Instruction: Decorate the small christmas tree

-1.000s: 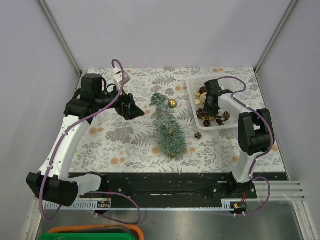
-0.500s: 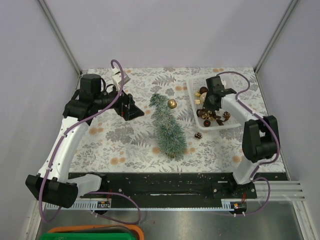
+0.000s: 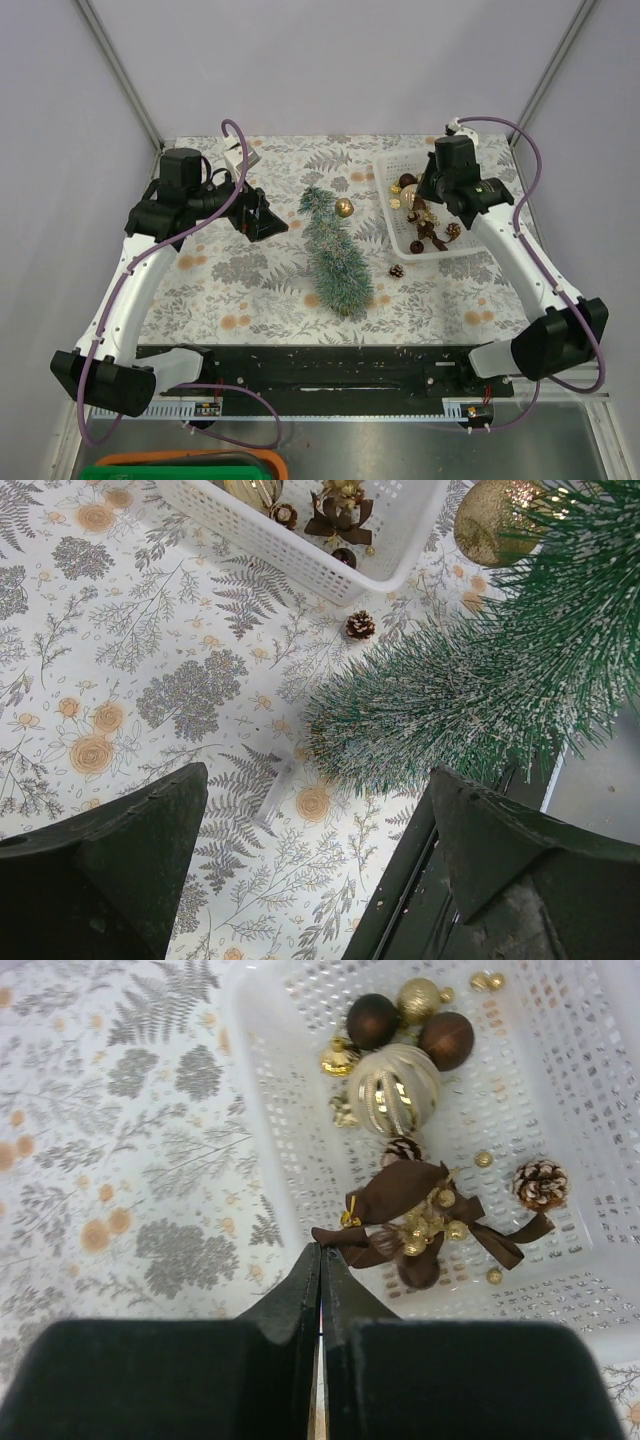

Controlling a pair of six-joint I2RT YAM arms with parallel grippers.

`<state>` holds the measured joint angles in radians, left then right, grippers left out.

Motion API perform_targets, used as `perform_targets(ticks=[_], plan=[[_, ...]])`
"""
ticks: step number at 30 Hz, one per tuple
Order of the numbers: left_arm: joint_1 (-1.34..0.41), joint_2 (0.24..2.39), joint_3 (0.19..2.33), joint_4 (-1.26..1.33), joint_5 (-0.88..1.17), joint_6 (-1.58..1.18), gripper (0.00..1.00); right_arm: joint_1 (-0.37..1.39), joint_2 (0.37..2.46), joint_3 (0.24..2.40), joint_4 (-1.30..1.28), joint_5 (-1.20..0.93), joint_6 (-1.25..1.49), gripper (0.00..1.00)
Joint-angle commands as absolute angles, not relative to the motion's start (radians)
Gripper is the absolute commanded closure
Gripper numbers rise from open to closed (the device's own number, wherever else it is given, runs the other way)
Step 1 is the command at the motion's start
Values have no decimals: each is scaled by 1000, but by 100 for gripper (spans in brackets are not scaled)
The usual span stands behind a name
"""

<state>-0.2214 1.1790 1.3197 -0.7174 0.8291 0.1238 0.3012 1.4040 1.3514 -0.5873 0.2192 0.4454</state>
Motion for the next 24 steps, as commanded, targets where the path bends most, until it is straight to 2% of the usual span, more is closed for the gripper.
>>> perform_targets(ticks=[1,9,24], plan=[[-224,1158,1333,-709,822,140,3,385,1303,1494,-655,256,393,100],[-222,1149,1347,-713,811,132,3,512,1206,1750,-796,275,357,100],[-221,1103,1535,-827,796,153,1,525,1224,2200,-948,-164,337,100]])
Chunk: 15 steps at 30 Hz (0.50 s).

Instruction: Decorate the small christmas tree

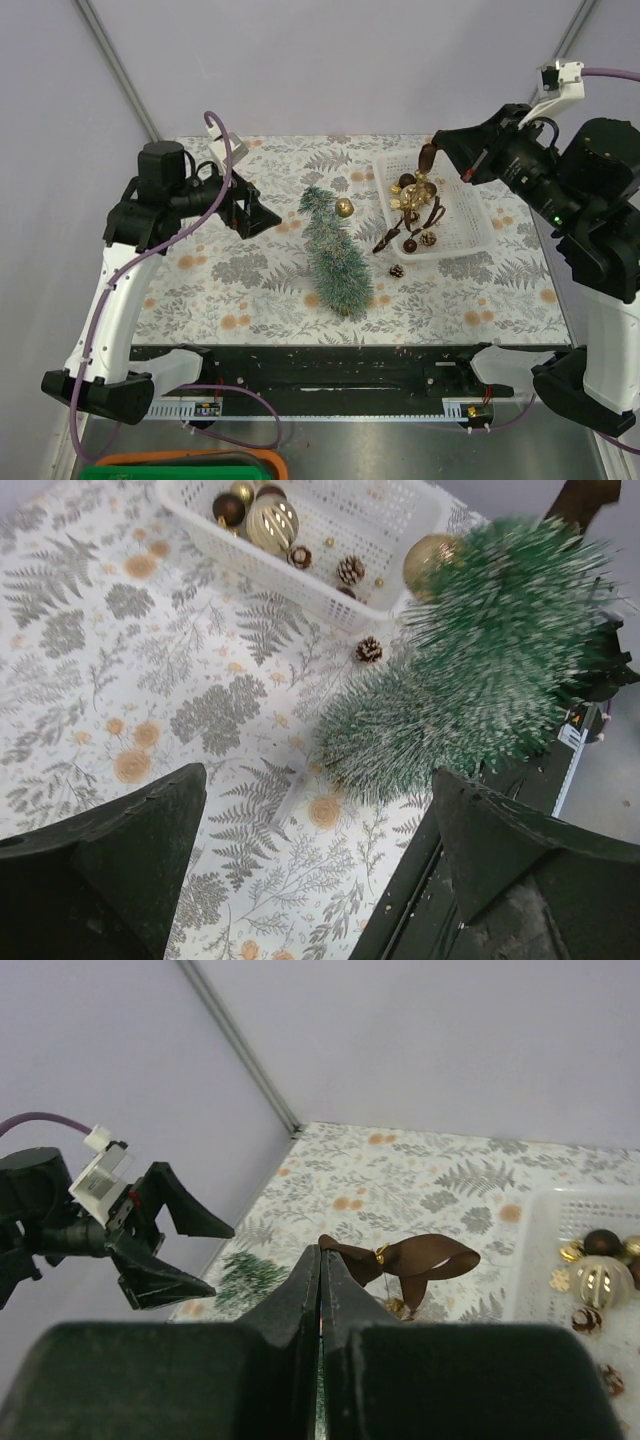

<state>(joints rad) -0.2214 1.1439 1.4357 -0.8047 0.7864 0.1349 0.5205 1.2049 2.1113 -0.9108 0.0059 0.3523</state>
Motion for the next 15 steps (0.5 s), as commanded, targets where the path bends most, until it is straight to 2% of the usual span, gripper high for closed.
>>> perform_targets(ticks=[1,7,15], plan=[[-221,1103,1552,-837,802,152,1,526,1229,2213,-946,-193,347,100],[-222,1109,1655,-882,871,130,1,526,1244,2258,-905,-348,383,100],[-265,1126,1718,-884,983,57,2,528,1204,2192,-795,-535,393,100]])
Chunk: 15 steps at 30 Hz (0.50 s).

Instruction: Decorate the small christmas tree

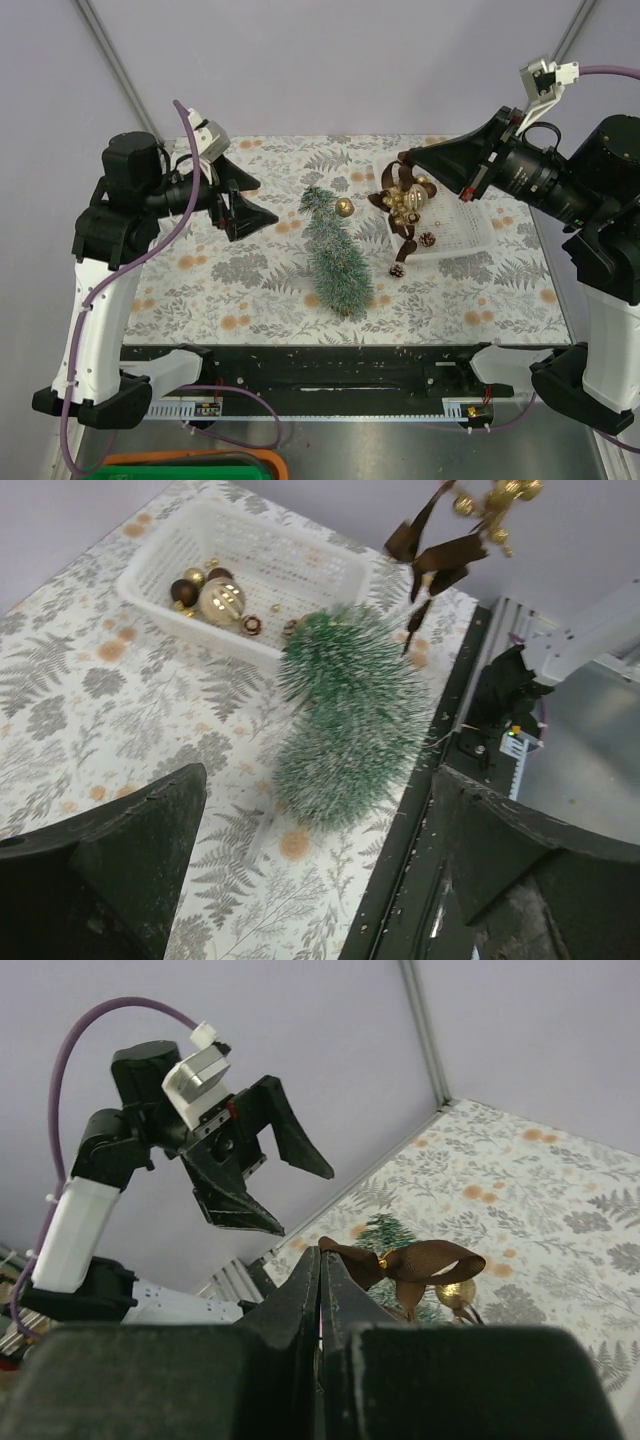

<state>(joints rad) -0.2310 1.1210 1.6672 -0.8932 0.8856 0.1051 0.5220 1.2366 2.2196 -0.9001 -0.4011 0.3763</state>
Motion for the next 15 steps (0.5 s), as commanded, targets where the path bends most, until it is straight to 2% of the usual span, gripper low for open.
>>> perform_targets(ticks=[1,8,15], plan=[[-288,1127,1720,-884,986,49,2,528,1200,2180,-779,-558,394,100],[-423,1152,1733,-885,908,55,3,526,1161,2123,-683,-713,403,100],[-508,1207,1828,-927,942,86,3,528,1118,2025,-574,-776,440,100]])
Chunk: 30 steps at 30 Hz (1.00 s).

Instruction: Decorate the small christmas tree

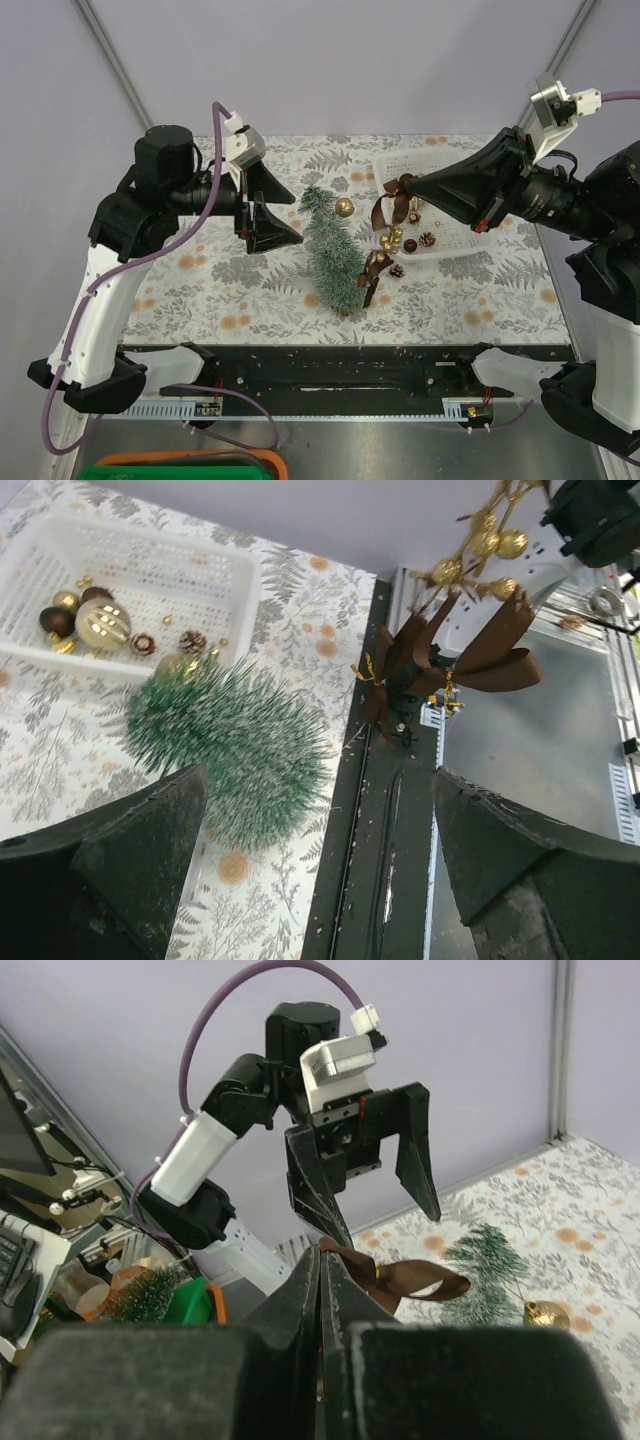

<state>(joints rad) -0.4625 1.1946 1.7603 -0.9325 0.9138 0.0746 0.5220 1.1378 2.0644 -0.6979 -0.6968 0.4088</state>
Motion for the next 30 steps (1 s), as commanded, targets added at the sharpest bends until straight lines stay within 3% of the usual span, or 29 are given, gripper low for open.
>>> perform_targets(ticks=[1,8,15,28,30], plan=[[-526,1215,1835,-936,951,92,4,526,1115,2020,-562,-781,446,100],[-699,1308,1943,-1032,980,182,4,526,1126,2005,-532,-773,462,100],[-911,1405,2057,-1114,793,296,4,526,1126,1994,-523,-746,459,100],[-976,1479,2052,-1006,542,247,5,526,1118,1977,-511,-750,451,100],[-977,1489,2059,-1002,542,245,11,526,1112,1973,-512,-750,448,100]])
